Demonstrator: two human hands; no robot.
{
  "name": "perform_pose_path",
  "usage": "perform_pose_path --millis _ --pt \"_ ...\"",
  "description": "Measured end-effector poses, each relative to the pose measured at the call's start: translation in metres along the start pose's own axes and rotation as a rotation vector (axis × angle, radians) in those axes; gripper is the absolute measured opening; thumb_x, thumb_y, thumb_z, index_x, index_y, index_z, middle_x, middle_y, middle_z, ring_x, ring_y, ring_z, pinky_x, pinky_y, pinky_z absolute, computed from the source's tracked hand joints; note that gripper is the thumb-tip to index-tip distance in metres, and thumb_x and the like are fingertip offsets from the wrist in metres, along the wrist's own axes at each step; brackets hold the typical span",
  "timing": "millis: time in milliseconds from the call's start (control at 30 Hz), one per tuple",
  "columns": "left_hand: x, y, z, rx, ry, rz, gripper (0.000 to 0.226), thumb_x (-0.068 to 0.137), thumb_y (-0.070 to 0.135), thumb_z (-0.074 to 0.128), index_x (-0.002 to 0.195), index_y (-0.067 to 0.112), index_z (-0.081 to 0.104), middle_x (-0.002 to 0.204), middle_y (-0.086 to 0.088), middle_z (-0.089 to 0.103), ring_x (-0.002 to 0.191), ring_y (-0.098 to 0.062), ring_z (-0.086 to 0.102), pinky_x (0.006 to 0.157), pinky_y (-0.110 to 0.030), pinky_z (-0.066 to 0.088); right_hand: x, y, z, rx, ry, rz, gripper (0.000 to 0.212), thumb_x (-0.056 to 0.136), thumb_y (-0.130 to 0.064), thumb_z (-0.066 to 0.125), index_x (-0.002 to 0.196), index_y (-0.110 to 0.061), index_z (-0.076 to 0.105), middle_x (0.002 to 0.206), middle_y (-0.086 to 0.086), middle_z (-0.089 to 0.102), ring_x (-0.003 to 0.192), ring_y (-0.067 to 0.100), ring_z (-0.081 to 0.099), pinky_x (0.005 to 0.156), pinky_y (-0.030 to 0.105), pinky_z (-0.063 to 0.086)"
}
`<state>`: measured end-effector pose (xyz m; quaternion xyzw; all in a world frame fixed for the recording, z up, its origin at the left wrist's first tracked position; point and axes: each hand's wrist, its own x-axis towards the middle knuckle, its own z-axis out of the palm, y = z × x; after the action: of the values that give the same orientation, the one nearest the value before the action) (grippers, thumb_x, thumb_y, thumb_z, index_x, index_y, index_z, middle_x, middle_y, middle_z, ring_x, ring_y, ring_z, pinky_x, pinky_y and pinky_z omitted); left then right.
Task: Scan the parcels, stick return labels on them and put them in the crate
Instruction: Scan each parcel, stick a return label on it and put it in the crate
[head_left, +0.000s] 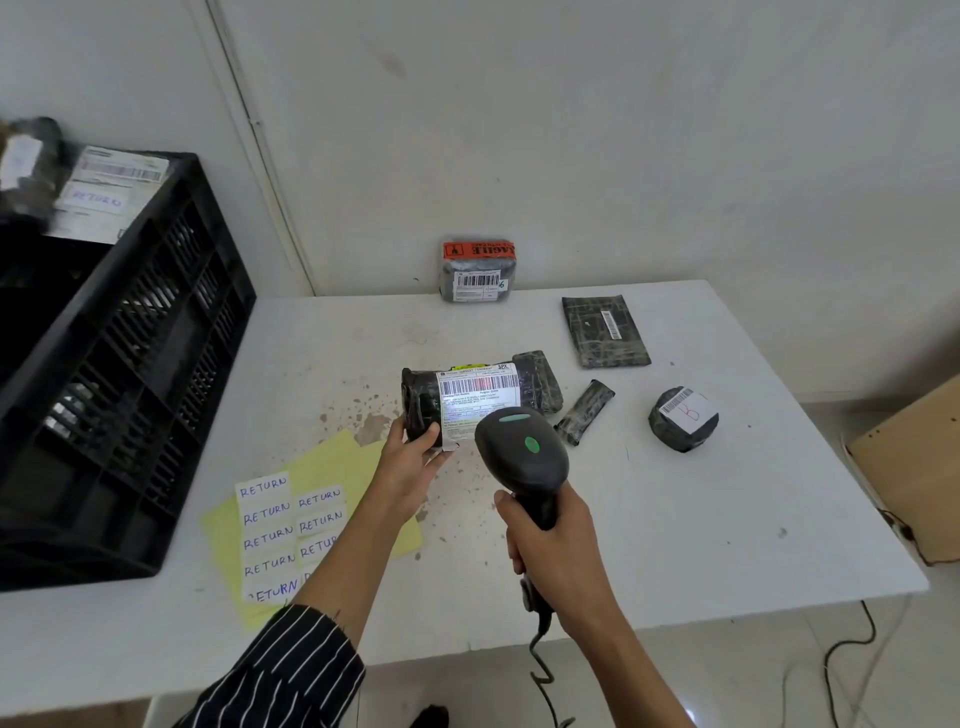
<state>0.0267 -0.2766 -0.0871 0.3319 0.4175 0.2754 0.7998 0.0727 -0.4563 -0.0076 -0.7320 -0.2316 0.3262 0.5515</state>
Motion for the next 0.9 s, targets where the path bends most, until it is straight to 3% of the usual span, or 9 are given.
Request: perform_pose_path --millis 367,567,667,767,900 --pt "0.002 -0.003 -0.002 -0.025 0.004 0.001 0.040 0.095 -0.001 0.045 0.134 0.008 0.038 0.127 -0.017 0.055 0.110 -0.031 0.056 0.090 -0.038 0.045 0.000 0.005 0.001 0.000 -0.005 0.028 0.012 0.087 -0.020 0.061 0.090 -0.011 0.054 0.059 0.006 0.056 0.048 0.011 0.050 0.049 0.017 0.043" --pt "0.002 -0.012 -0.007 -0.006 0.052 -0.041 0.038 0.095 0.000 0.048 0.132 0.007 0.040 0.124 -0.018 0.056 0.110 -0.033 0.056 0.093 -0.042 0.047 0.008 0.021 -0.002 -0.059 0.051 0.015 0.014 0.086 -0.024 0.064 0.091 -0.019 0.052 0.067 0.001 0.058 0.056 0.013 0.053 0.053 0.021 0.045" --pt "0.000 -0.026 -0.014 0.016 0.110 -0.103 0.038 0.094 -0.001 0.050 0.129 0.005 0.041 0.122 -0.020 0.055 0.097 -0.031 0.060 0.081 -0.039 0.052 0.023 0.051 -0.017 -0.286 0.088 0.025 0.020 0.087 -0.024 0.064 0.092 -0.018 0.046 0.083 0.002 0.056 0.068 0.012 0.054 0.056 0.016 0.042" --pt "-0.005 -0.043 -0.025 0.041 0.140 -0.168 0.038 0.093 -0.002 0.050 0.129 0.003 0.042 0.117 -0.018 0.055 0.085 -0.025 0.060 0.074 -0.036 0.052 0.042 0.097 -0.036 -0.628 0.088 0.042 0.027 0.088 -0.017 0.059 0.104 -0.005 0.041 0.102 0.013 0.046 0.074 0.025 0.050 0.063 0.031 0.042" --pt "-0.011 -0.063 -0.029 0.046 0.164 -0.222 0.035 0.094 -0.002 0.050 0.128 0.002 0.043 0.114 -0.016 0.057 0.085 -0.024 0.060 0.072 -0.036 0.052 0.067 0.138 -0.057 -0.951 0.117 0.102 0.033 0.091 -0.021 0.055 0.112 0.000 0.040 0.109 0.018 0.044 0.081 0.030 0.050 0.064 0.031 0.037"
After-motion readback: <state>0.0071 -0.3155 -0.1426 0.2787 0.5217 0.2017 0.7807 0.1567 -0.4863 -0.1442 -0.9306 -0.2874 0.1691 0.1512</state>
